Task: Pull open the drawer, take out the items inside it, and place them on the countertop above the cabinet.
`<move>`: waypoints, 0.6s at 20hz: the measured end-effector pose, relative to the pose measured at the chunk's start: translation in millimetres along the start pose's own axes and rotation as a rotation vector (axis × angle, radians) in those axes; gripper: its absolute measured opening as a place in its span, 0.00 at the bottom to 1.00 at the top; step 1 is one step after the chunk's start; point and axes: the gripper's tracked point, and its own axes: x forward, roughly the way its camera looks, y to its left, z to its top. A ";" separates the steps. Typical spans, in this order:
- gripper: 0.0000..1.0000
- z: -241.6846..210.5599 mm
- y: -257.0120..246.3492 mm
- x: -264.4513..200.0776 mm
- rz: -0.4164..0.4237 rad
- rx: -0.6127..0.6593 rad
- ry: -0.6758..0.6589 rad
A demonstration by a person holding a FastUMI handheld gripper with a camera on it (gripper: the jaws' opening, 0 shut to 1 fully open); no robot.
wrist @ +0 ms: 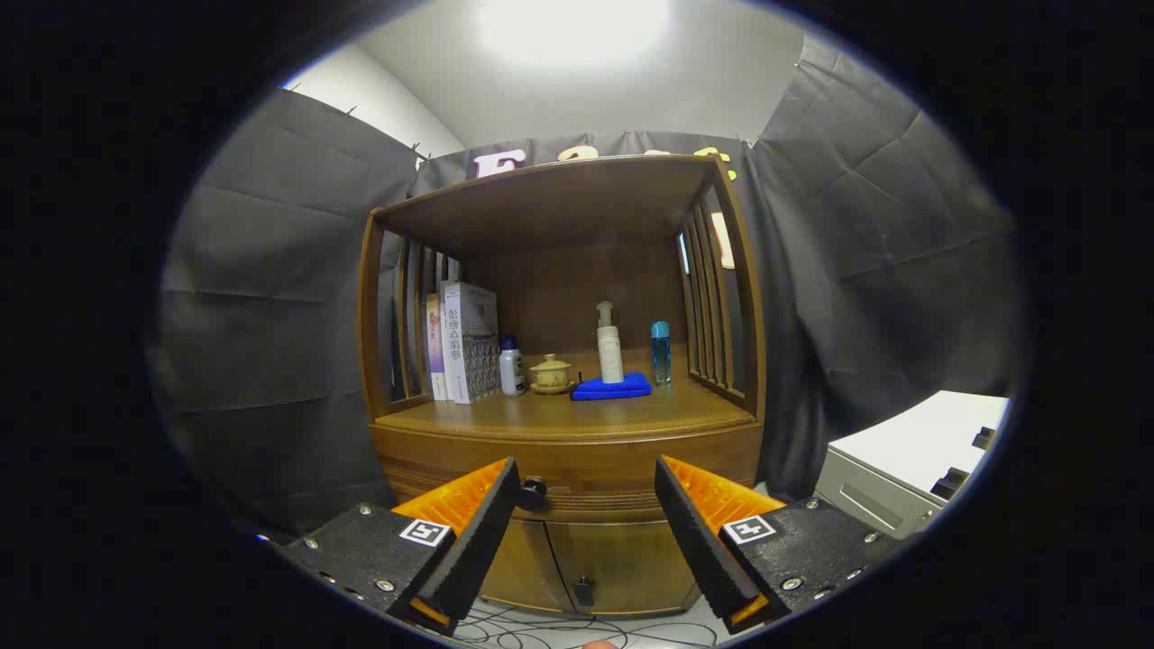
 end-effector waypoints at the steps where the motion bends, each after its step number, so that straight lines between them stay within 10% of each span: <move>1: 0.94 -0.5 0.7 -0.7 0.000 0.000 0.002; 12: 0.94 -6.7 1.5 -2.1 0.005 0.012 0.014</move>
